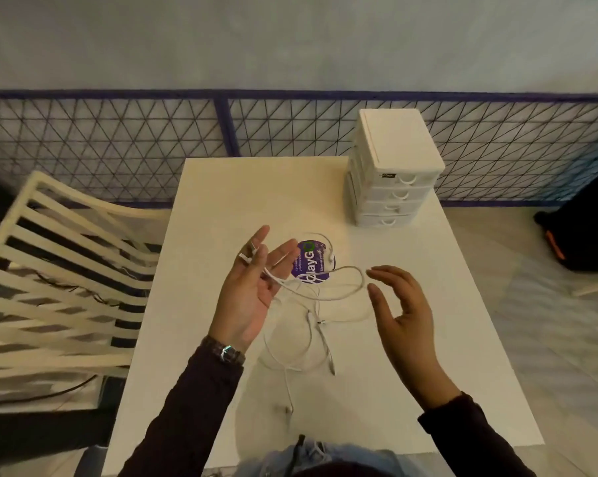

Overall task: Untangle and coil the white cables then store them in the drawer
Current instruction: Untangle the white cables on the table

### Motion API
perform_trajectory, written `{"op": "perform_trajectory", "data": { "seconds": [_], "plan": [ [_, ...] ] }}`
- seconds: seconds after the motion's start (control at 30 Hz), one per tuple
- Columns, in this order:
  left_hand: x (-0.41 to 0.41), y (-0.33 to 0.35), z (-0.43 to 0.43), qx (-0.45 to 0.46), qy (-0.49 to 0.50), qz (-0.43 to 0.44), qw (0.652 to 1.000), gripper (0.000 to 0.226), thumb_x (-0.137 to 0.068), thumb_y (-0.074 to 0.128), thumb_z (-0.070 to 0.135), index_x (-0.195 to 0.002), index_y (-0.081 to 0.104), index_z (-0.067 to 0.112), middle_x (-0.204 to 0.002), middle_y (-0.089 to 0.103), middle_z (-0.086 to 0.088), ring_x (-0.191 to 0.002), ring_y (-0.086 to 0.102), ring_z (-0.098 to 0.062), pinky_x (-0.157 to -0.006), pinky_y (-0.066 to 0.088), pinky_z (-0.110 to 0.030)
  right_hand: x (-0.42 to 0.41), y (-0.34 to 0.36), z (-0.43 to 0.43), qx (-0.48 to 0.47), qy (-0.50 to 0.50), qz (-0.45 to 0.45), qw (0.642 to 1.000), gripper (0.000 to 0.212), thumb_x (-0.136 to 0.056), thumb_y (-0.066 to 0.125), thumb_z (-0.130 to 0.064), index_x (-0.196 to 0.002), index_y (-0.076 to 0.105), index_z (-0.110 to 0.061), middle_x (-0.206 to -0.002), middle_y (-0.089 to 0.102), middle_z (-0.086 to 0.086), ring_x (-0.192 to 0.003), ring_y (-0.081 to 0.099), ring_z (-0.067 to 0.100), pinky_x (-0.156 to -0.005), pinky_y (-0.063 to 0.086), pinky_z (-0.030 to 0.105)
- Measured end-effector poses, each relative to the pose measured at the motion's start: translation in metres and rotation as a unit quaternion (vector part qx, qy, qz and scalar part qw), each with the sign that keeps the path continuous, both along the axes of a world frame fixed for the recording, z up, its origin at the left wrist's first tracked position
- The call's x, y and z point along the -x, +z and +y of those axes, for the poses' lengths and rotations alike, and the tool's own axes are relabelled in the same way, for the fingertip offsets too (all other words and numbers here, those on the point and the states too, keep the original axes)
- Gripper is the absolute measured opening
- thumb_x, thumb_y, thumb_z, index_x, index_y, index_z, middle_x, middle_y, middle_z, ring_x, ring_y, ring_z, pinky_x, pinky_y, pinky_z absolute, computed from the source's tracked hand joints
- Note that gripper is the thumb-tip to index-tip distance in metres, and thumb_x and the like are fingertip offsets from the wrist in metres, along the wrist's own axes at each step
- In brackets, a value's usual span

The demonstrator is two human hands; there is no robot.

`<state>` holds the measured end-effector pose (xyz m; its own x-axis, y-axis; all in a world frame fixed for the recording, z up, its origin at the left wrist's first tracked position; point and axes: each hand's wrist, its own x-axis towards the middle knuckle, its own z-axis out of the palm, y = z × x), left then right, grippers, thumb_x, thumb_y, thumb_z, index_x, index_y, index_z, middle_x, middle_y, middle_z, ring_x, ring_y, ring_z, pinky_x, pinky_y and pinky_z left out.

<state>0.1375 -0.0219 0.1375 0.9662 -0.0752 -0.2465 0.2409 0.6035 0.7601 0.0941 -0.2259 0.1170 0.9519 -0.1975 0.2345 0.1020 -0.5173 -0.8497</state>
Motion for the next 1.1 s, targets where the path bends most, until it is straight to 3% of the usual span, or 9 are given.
{"op": "perform_trajectory", "data": {
  "seconds": [0.1,0.23,0.3,0.43,0.53,0.63,0.8,0.97,1.1],
  "plan": [
    [-0.005,-0.007,0.018,0.022,0.031,0.002,0.999,0.067,-0.07,0.067,0.035,-0.132,0.044,0.028,-0.106,0.072,-0.009,-0.104,0.067,-0.024,-0.096,0.048,-0.036,0.011,-0.028,-0.022,0.016,-0.009,0.056,0.998,0.02,-0.088,0.058,-0.008,-0.097,0.064,-0.025,-0.1,0.063,-0.007,-0.099,0.053,-0.008,-0.084,0.036,0.001],
    [-0.005,-0.014,0.033,0.004,0.043,0.015,0.999,0.046,-0.084,0.048,0.027,-0.13,0.045,0.03,-0.104,0.073,-0.007,-0.101,0.068,-0.023,-0.094,0.049,-0.04,0.024,-0.073,-0.033,0.039,0.002,0.155,0.987,0.021,-0.087,0.058,-0.005,-0.093,0.065,-0.024,-0.093,0.065,-0.01,-0.088,0.06,0.0,-0.084,0.046,0.017],
    [-0.002,-0.016,0.037,-0.005,0.033,0.024,0.999,0.041,-0.08,0.058,0.03,-0.12,0.051,0.029,-0.105,0.073,-0.006,-0.101,0.068,-0.022,-0.093,0.049,-0.039,0.022,-0.092,-0.031,0.067,0.032,0.189,0.979,0.019,-0.086,0.059,-0.004,-0.095,0.067,-0.019,-0.095,0.063,-0.007,-0.087,0.061,0.011,-0.083,0.049,0.028],
    [0.003,-0.023,0.04,-0.005,0.002,0.038,0.999,0.061,-0.058,0.083,0.035,-0.113,0.058,0.026,-0.108,0.071,-0.01,-0.102,0.067,-0.027,-0.095,0.048,-0.039,-0.007,-0.13,-0.016,0.115,0.115,0.268,0.95,0.027,-0.086,0.059,-0.007,-0.111,0.064,-0.014,-0.13,0.053,0.003,-0.092,0.062,0.019,-0.083,0.047,0.024],
    [0.007,-0.026,0.037,-0.005,-0.008,0.043,0.999,0.065,-0.054,0.086,0.036,-0.112,0.059,0.025,-0.106,0.071,-0.012,-0.101,0.067,-0.029,-0.096,0.048,-0.038,-0.032,-0.153,0.002,0.143,0.186,0.332,0.914,0.045,-0.09,0.055,-0.012,-0.134,0.046,-0.014,-0.148,0.036,0.004,-0.119,0.054,0.027,-0.102,0.043,0.034],
    [0.011,-0.027,0.034,-0.005,-0.016,0.049,0.999,0.067,-0.052,0.087,0.037,-0.112,0.06,0.024,-0.106,0.071,-0.013,-0.099,0.068,-0.03,-0.089,0.054,-0.036,-0.048,-0.175,0.01,0.199,0.213,0.338,0.895,0.039,-0.092,0.05,-0.016,-0.131,0.049,-0.012,-0.134,0.052,0.011,-0.117,0.055,0.032,-0.102,0.043,0.037],
    [0.008,-0.025,0.036,-0.018,-0.023,0.048,0.998,0.069,-0.053,0.087,0.039,-0.115,0.059,0.024,-0.108,0.071,-0.013,-0.1,0.068,-0.029,-0.09,0.054,-0.034,-0.053,-0.187,-0.002,0.247,0.189,0.374,0.874,0.017,-0.088,0.046,-0.005,-0.092,0.062,-0.008,-0.106,0.062,0.017,-0.098,0.058,0.032,-0.079,0.04,0.027],
    [0.001,-0.023,0.051,-0.014,-0.002,0.031,0.999,0.069,-0.057,0.083,0.036,-0.118,0.057,0.02,-0.108,0.071,-0.01,-0.102,0.067,-0.028,-0.094,0.049,-0.035,-0.055,-0.163,-0.033,0.118,0.083,0.364,0.92,0.019,-0.091,0.054,-0.013,-0.089,0.07,-0.003,-0.107,0.068,0.017,-0.103,0.06,0.03,-0.082,0.039,0.026],
    [-0.004,-0.024,0.066,-0.029,0.02,0.033,0.999,0.052,-0.071,0.072,0.035,-0.117,0.058,0.016,-0.113,0.07,-0.005,-0.105,0.066,-0.024,-0.097,0.046,-0.035,-0.05,-0.128,-0.064,0.086,0.055,0.339,0.935,0.021,-0.094,0.051,-0.027,-0.08,0.065,-0.018,-0.074,0.068,0.014,-0.078,0.062,0.03,-0.08,0.044,0.028]
  ]
}}
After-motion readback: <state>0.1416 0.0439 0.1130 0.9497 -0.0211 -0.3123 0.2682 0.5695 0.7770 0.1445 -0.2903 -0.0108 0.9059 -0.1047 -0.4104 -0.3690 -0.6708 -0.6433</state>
